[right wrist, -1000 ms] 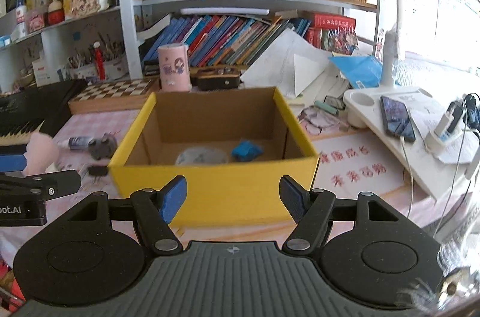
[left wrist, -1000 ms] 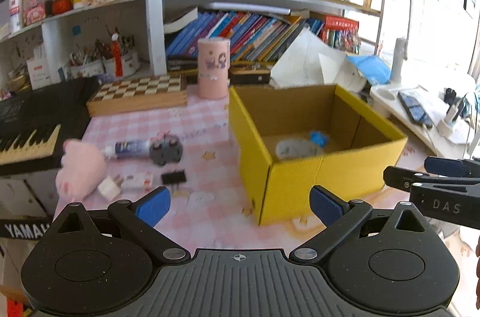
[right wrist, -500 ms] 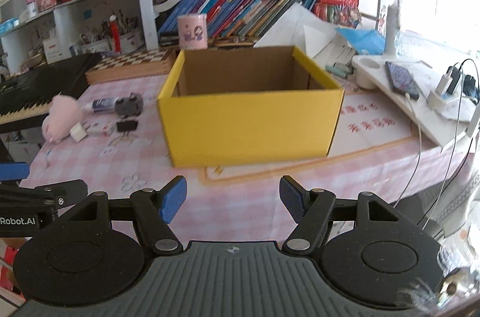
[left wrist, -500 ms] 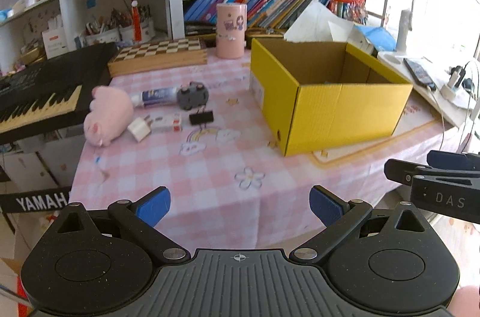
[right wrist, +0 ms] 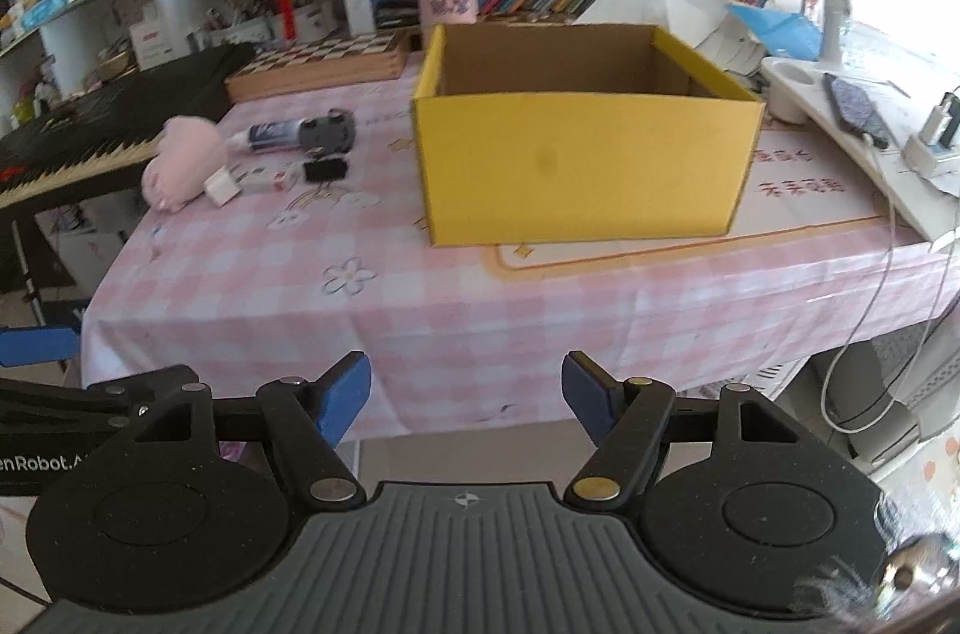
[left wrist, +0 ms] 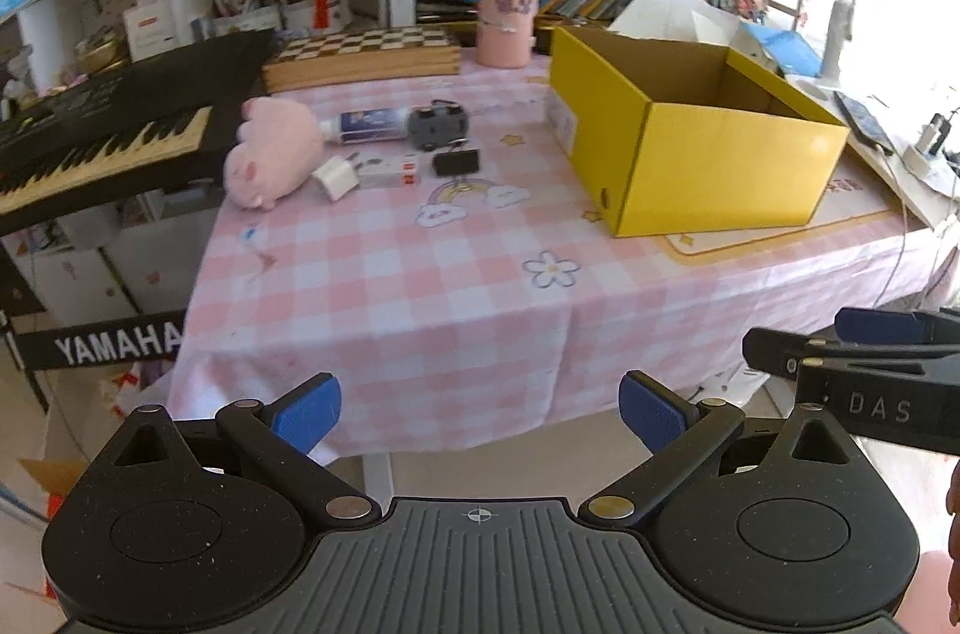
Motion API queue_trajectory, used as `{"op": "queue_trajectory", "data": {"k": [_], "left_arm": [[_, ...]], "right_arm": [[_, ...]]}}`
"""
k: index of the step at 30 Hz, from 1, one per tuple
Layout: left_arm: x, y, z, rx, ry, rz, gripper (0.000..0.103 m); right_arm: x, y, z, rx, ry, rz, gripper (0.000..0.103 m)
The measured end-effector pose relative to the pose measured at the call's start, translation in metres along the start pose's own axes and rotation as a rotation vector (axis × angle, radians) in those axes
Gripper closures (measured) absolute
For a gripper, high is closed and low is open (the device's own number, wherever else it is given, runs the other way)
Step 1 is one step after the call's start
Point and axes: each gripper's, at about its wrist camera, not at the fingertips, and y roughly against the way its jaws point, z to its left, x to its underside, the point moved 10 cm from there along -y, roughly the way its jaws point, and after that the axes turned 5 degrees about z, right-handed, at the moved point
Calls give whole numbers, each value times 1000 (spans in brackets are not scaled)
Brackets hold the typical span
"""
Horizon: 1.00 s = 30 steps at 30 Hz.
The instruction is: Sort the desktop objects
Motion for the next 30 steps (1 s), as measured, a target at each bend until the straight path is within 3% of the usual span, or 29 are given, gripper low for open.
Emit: {"op": "queue_trajectory", "data": {"k": [30], "left_arm": [[8,17,83,-130,125,-15,3]], "right_arm": [[-12,-18,97,-165,199,28,36]]}}
